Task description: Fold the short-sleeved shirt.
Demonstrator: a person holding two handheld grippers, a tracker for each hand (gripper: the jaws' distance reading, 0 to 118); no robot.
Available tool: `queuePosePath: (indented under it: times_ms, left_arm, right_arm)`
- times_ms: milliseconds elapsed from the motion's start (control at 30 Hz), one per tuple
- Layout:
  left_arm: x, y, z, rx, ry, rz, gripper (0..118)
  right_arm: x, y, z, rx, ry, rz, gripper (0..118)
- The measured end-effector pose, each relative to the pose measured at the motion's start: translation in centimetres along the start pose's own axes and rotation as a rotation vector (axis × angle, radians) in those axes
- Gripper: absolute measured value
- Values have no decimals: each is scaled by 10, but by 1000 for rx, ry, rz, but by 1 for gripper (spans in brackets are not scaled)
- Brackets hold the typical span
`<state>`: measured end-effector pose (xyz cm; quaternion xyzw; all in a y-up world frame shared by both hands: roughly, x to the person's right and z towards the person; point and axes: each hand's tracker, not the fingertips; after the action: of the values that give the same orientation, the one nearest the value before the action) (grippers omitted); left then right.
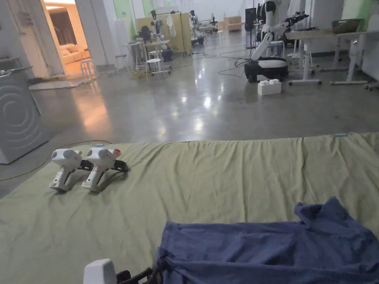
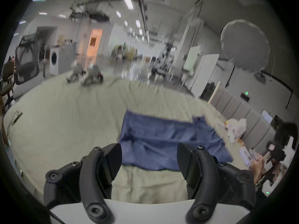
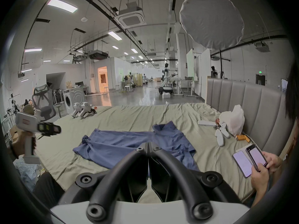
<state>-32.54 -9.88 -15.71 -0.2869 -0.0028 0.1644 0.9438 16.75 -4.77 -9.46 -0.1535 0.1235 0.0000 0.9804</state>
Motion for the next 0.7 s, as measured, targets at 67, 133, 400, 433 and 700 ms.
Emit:
queuePosePath:
  times_ms: [67,133,400,433,700]
  left_arm:
    - [-11,-7,-43,-54,52,-14,75]
    - [-23,-10,-83,-95,77,11,75]
    - [-36,-37,-160,-245,224,5,45]
    - [-33,-43,-161,-246,256,-27,43]
    - [-8,-40,-167,-295,328,-217,10]
  right_arm:
    - [5,-6,-5,-29,-7,-11,0]
    - [12,-12,-11,-59,-20,-21,0]
    - [37,-30,-24,-140,-83,-81,0]
    - [40,-32,-27,-149,-89,-88,0]
    - [64,-35,-74,-208,-126,-119,0]
